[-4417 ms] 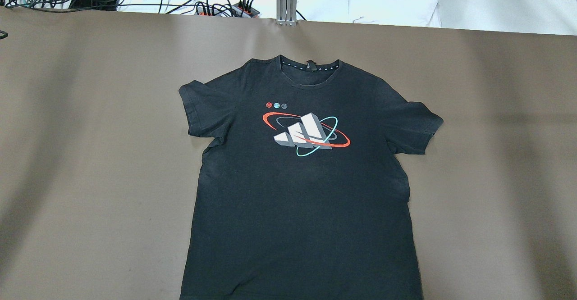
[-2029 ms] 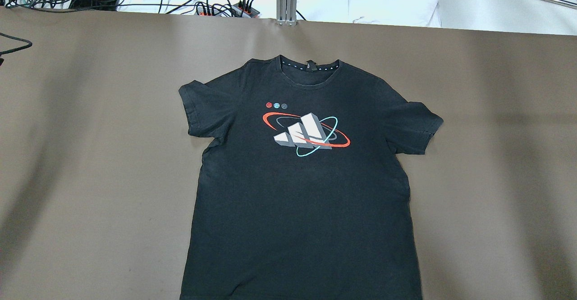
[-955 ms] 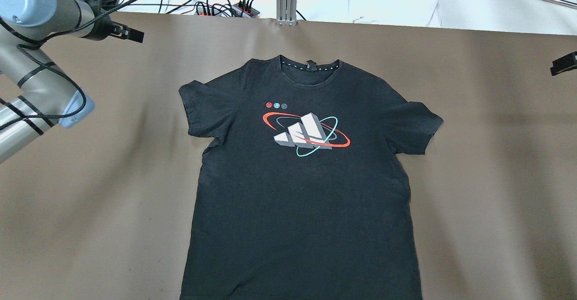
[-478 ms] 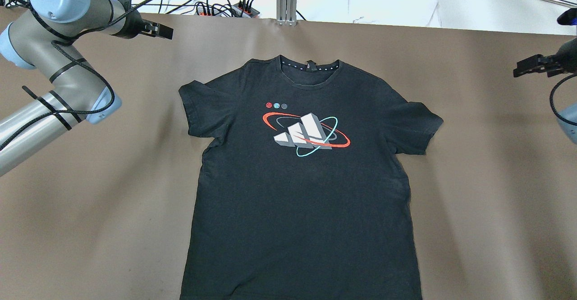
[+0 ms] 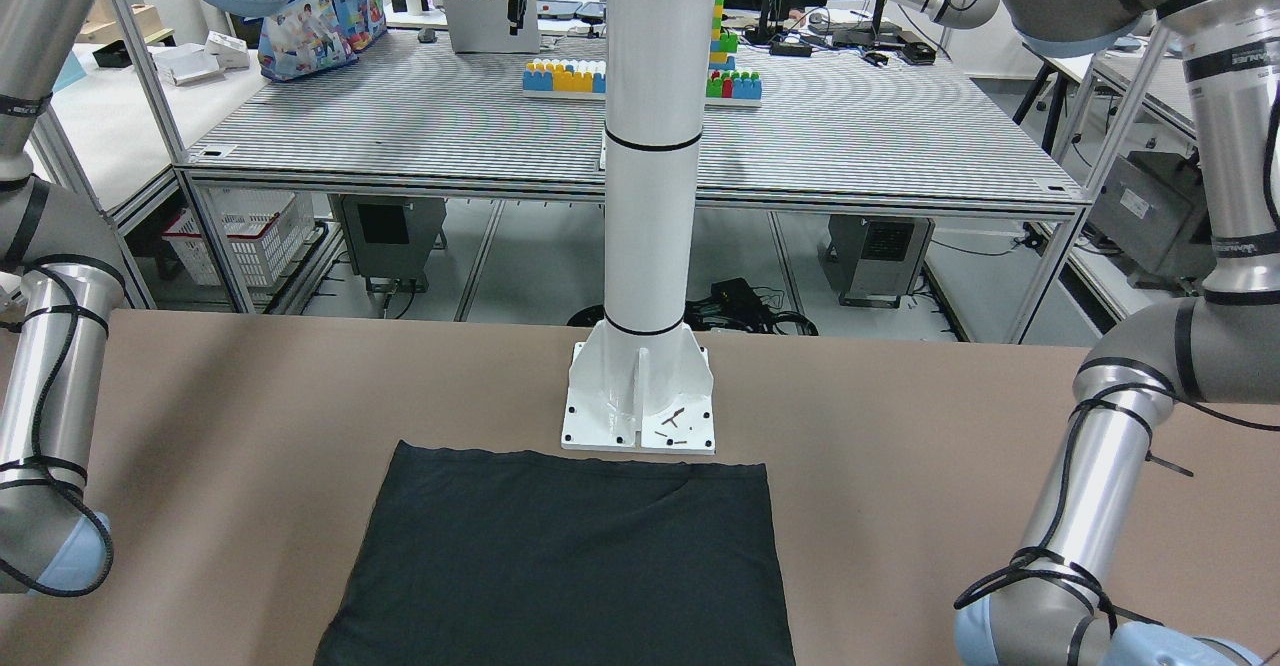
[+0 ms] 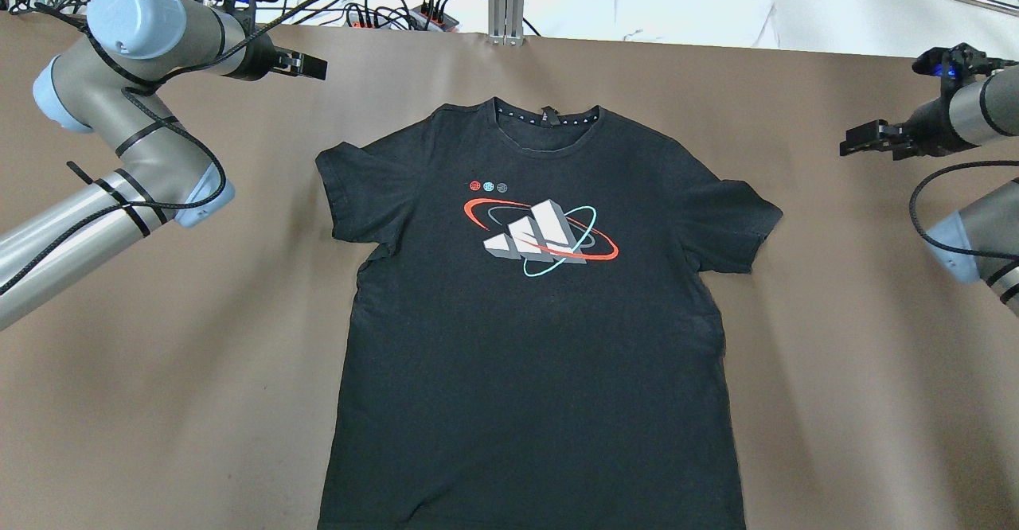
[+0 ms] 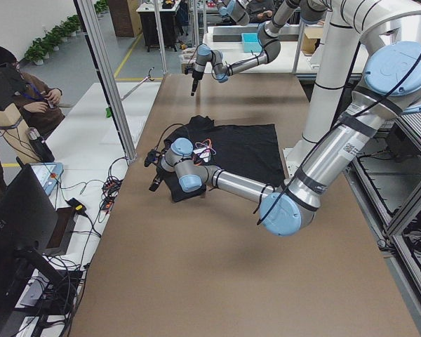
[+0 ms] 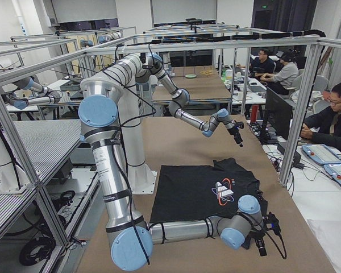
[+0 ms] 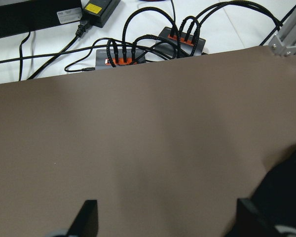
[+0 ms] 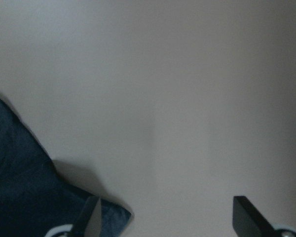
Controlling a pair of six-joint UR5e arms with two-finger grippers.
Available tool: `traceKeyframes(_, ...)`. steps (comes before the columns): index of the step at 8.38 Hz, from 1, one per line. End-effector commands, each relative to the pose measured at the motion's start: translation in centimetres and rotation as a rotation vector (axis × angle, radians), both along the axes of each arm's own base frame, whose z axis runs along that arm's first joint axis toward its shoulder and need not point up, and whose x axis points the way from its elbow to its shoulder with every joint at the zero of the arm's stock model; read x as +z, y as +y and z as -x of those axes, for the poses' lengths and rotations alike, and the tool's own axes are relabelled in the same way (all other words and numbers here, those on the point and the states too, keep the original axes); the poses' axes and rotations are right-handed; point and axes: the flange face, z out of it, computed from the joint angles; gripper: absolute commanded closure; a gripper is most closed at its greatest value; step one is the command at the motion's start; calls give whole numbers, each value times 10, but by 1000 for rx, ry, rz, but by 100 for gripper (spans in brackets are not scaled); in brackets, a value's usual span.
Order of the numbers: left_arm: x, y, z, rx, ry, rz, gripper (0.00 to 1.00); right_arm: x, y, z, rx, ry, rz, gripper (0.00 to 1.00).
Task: Fold clothes
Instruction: 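Move both grippers in toward the shirt's sleeves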
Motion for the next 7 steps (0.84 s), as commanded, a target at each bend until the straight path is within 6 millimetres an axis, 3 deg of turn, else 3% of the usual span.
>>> traceKeyframes(1, 1, 2, -6, 3, 6, 3, 0, 3, 10, 47, 7, 47, -22, 6)
traceKeyframes(5, 5, 2, -8, 4, 3, 8, 0, 7, 21, 83, 5, 69, -13, 6)
traceKeyframes(7, 3, 2, -8, 4, 5, 6, 0, 12, 24, 89, 3, 64, -21, 6)
